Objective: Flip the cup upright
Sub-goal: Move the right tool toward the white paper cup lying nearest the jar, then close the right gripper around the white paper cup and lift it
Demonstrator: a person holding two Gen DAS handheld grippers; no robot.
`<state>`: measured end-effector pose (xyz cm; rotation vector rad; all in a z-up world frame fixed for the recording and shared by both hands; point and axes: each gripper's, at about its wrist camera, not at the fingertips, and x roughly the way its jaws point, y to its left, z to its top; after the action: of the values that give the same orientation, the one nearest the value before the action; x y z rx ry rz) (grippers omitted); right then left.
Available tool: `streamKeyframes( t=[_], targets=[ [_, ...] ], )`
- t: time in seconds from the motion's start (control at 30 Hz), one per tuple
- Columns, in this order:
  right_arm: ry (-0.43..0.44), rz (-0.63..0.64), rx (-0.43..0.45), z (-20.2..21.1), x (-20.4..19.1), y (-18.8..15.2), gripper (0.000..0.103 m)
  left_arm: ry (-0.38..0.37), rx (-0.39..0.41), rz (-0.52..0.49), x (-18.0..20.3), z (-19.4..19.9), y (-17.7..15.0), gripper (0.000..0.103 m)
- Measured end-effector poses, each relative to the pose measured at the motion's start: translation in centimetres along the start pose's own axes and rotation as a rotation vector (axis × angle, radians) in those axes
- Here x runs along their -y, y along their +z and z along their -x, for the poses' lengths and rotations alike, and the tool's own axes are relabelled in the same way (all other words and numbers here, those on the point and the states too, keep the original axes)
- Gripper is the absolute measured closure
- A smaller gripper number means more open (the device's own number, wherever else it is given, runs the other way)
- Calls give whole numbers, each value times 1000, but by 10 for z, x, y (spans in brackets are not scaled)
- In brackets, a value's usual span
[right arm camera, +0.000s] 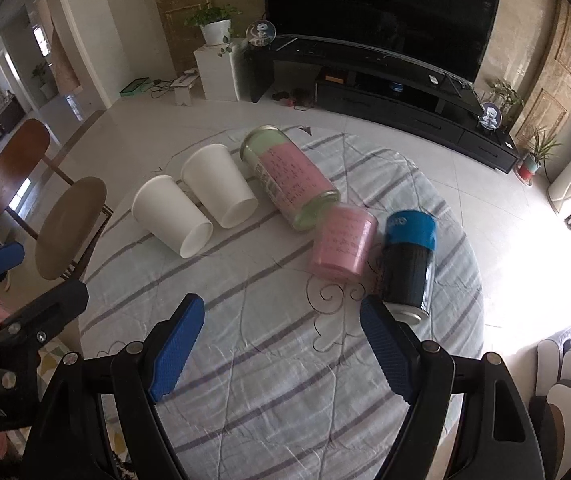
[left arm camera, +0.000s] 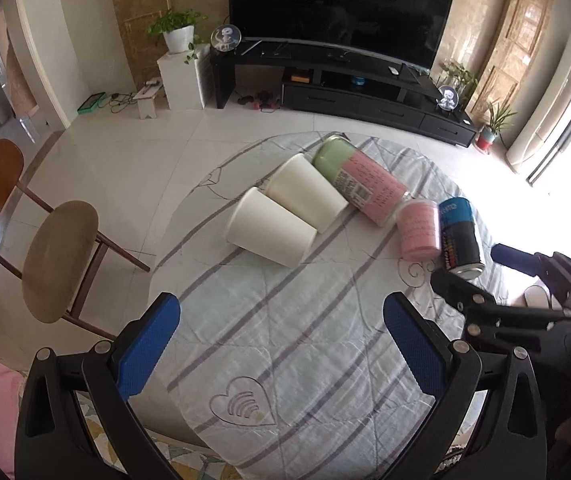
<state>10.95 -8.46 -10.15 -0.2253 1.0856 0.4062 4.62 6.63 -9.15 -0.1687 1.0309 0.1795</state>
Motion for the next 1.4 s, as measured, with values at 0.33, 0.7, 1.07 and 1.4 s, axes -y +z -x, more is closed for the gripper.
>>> streamKeyframes(
  t=[0.33,0.7,1.07,1.4],
  targets=[
    [49,196,15,-61,-46,76,28,10,-39,80,-53,-30,33,0],
    [45,366,-165,-148,-78,102,33,17,-141,192,-91,-73,38,0],
    [56,381,-223,-180,-83,108,40,20,-165,202,-95,-79,36,0],
    [71,218,-176,-122,-48,108,39,5,-141,161,-80,-63,39,0]
  ],
)
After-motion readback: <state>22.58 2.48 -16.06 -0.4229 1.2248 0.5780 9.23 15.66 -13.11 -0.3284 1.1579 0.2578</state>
